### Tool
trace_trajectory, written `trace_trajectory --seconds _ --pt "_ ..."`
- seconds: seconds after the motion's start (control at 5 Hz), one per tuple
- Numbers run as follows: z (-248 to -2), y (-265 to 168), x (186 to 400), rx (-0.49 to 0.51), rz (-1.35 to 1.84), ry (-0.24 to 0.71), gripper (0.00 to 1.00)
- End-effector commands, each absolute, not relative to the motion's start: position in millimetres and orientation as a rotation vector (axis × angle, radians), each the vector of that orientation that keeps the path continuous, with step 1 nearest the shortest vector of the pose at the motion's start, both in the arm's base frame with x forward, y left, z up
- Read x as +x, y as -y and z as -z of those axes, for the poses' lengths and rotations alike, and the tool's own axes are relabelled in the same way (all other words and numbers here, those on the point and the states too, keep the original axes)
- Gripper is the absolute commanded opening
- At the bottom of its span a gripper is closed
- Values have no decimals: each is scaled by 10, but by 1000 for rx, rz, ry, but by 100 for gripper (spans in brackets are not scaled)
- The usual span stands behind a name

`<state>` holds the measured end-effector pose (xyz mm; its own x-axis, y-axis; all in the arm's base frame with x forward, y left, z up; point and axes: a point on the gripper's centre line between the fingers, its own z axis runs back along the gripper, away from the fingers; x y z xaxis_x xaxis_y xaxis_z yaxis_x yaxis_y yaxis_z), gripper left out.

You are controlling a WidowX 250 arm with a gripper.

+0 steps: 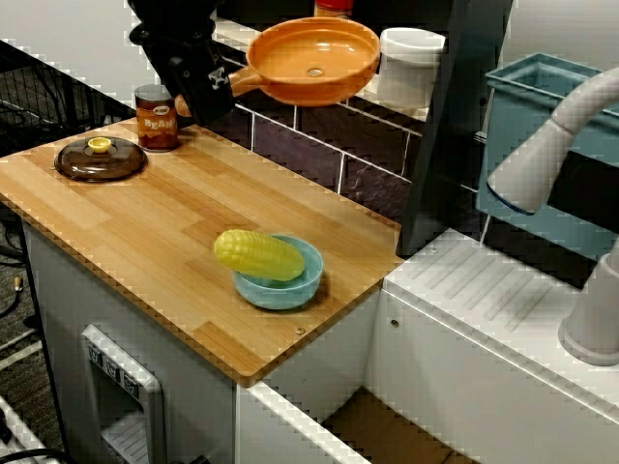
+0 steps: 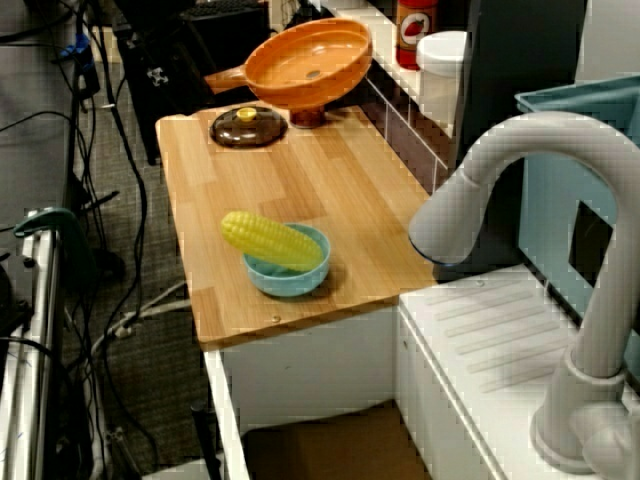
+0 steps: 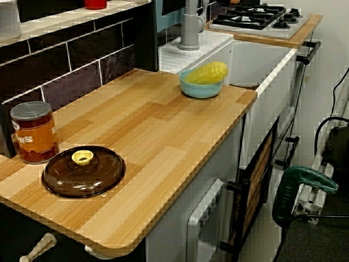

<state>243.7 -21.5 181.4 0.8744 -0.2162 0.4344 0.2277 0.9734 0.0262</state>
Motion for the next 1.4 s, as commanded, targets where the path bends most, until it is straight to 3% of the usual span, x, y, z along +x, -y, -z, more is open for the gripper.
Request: trace_trajectory --seconds 0.0,0.2,0.4,0.8,1.2 --pt "-1881 158 2447 108 120 520 0" --pt "-1850 187 2454 213 38 574 0" --pt "-1850 184 2446 216 42 554 0" --pt "-1861 26 2504 175 39 496 0" --pt "-1715 -235 2584 83 46 410 0"
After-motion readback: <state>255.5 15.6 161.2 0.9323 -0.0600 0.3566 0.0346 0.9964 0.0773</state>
